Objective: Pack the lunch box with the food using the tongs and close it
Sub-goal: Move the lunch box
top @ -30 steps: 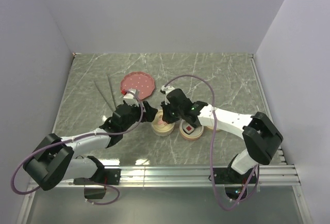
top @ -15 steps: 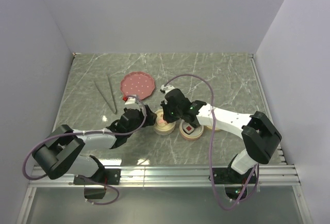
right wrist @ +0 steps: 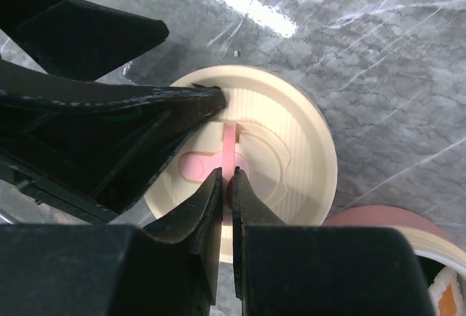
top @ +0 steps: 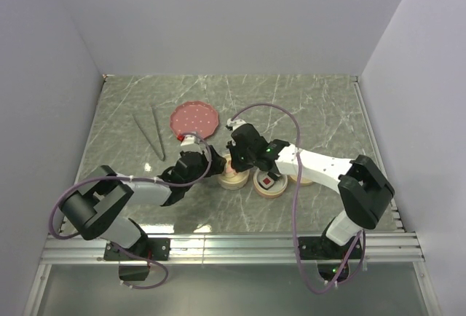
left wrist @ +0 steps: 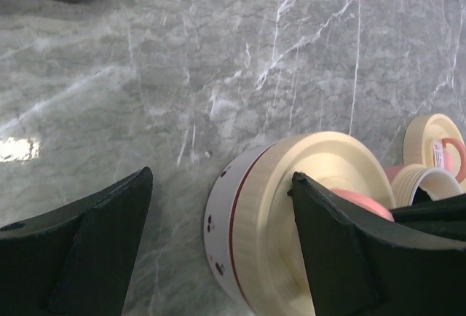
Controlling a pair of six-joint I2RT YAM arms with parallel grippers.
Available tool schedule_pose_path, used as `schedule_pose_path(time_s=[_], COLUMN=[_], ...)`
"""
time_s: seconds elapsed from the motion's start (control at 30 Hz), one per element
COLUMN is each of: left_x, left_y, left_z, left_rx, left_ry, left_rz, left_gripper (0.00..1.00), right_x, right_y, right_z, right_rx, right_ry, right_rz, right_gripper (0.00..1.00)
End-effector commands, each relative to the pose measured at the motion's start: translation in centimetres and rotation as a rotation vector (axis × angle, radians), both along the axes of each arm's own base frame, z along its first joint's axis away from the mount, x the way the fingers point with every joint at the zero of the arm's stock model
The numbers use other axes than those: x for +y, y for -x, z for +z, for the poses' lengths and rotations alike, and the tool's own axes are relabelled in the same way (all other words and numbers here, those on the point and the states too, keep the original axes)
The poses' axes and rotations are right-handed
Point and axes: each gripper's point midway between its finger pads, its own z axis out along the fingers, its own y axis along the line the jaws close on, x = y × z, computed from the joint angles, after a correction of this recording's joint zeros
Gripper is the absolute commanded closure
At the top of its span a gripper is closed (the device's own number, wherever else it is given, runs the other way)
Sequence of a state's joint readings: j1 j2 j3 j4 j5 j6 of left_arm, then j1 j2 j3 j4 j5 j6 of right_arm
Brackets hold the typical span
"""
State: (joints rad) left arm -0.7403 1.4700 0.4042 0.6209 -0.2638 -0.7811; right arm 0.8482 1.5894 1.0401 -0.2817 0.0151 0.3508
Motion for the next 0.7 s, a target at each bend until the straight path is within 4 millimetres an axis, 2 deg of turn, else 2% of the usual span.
schedule_pose_path(time_s=[0.0,0.27,0.37,0.57,0.67], left_x=[1.6,1.4,1.7,3.4,3.0], left_y=[1.6,0.1,-0.6,-2.2,-2.4], left_z=[-4.3,-3.5,-2.8,-1.7,-0.5], left_rx=[0.113,0.082,0.061,0.024,-0.020], left_ry=[-0.156,-0.182,-0.194,-0.183,-0.151], left_rz=[-0.013,0.019,0.039,0.090,0.075], left_gripper=[0.17,0.16,0.15,0.15,0.15], right_x=[1.0,2.7,2.8,2.6,2.9], right_y=[-0.7,-1.5,-2.6,-4.6,-5.3], right_z=[-0.4,-1.4,-1.9,-2.0,-1.3], right_rx=[-0.003,0.005,0.006,-0.016,-0.045], right_ry=[-0.005,-0.041,-0.044,-0.062,-0.077], right_rz=[0.004,0.026,0.006,-0.019,-0.018], right_gripper=[1.00,1.00,1.00,1.00,1.00])
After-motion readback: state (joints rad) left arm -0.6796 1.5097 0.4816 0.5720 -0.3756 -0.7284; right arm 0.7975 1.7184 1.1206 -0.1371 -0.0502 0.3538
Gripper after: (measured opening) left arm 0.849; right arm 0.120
